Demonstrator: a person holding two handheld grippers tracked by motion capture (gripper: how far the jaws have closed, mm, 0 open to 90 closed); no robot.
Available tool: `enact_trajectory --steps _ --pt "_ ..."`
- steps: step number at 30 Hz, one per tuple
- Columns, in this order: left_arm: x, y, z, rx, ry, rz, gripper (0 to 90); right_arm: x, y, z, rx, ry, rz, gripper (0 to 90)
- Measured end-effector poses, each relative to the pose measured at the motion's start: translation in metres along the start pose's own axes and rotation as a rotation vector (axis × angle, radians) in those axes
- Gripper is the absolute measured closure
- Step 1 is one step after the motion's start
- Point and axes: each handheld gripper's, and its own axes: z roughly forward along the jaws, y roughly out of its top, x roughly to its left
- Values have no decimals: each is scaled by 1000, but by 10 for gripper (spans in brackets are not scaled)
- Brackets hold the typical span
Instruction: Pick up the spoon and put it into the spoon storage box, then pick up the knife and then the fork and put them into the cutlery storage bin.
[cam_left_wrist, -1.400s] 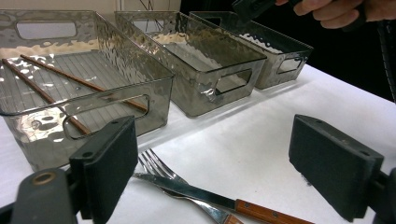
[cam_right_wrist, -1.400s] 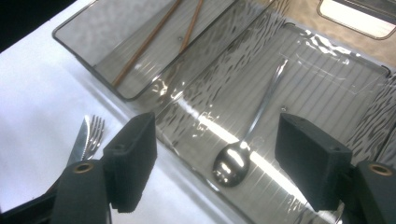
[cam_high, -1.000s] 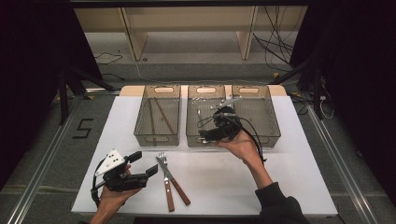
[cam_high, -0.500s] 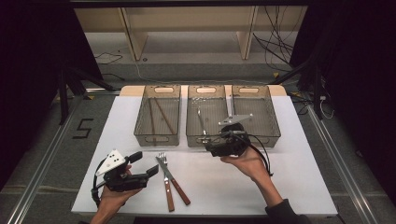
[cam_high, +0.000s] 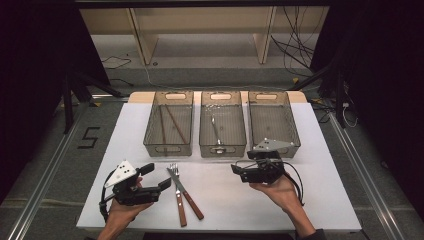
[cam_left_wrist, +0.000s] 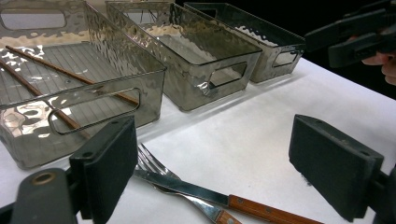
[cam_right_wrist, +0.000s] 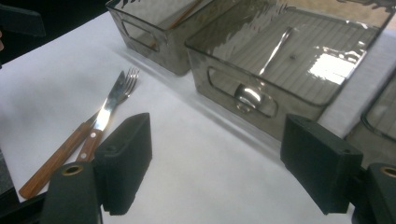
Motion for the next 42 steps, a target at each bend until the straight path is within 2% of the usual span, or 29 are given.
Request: enact_trajectory --steps 11,23,26,35,42 --pt "-2 1 3 27 -9 1 151 -8 -33 -16 -45 -13 36 253" --pt "-3 0 4 66 -24 8 149 -10 -53 -29 -96 -30 63 245" --pt "-4 0 3 74 -29 1 149 -10 -56 -30 -101 -39 58 245" --pt "-5 -2 9 141 -51 11 150 -11 -67 -34 -123 -45 62 237" --pt "-7 -5 15 243 -79 29 178 -11 -72 -35 -122 -47 68 231"
